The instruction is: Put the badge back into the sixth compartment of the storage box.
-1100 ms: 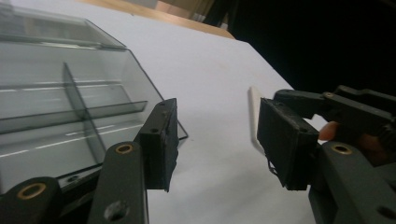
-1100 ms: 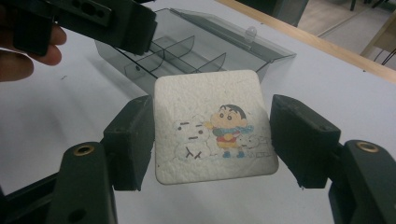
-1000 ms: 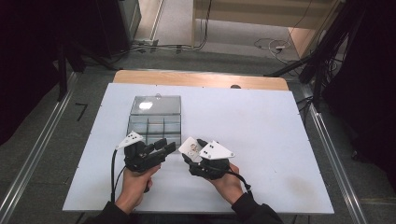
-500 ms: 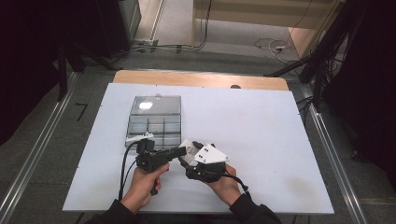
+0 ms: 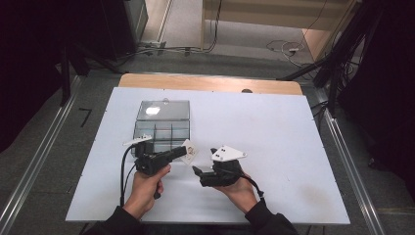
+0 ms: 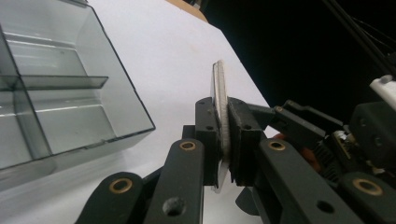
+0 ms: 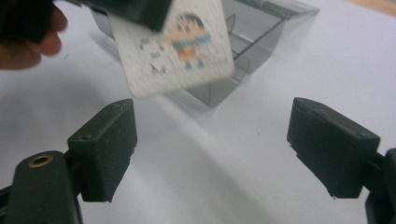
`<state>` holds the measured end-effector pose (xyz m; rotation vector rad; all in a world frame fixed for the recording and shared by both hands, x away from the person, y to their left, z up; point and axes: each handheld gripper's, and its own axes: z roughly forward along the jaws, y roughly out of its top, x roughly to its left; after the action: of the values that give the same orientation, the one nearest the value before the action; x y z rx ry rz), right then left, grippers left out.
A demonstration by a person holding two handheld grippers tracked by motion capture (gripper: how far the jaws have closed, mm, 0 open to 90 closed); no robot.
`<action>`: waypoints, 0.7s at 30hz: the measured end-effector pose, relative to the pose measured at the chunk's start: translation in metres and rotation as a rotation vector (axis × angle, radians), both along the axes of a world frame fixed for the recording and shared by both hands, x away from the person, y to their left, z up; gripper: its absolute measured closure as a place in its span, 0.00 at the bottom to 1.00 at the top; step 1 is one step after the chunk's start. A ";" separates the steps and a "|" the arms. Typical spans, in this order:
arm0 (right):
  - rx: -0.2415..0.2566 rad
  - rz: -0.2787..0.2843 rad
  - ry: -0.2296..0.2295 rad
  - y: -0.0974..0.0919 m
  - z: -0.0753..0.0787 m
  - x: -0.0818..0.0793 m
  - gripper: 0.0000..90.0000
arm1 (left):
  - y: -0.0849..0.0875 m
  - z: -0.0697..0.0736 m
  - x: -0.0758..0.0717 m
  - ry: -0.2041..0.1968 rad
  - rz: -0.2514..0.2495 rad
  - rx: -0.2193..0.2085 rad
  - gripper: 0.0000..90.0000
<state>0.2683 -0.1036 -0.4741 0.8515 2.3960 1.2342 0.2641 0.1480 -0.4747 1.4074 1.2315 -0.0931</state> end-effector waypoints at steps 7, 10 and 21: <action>0.004 -0.023 0.041 -0.013 -0.004 0.004 0.16 | 0.003 0.001 0.001 -0.011 0.018 0.017 0.94; -0.002 -0.026 0.042 -0.015 -0.005 0.005 0.16 | 0.005 0.002 0.002 -0.021 0.028 0.020 0.94; 0.002 -0.066 0.044 -0.031 -0.003 0.007 0.16 | 0.015 0.005 0.009 -0.053 0.081 0.045 0.94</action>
<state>0.2748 -0.1349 -0.4775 0.9601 2.3810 1.2045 0.2727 0.1629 -0.4699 1.3885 1.2516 0.0275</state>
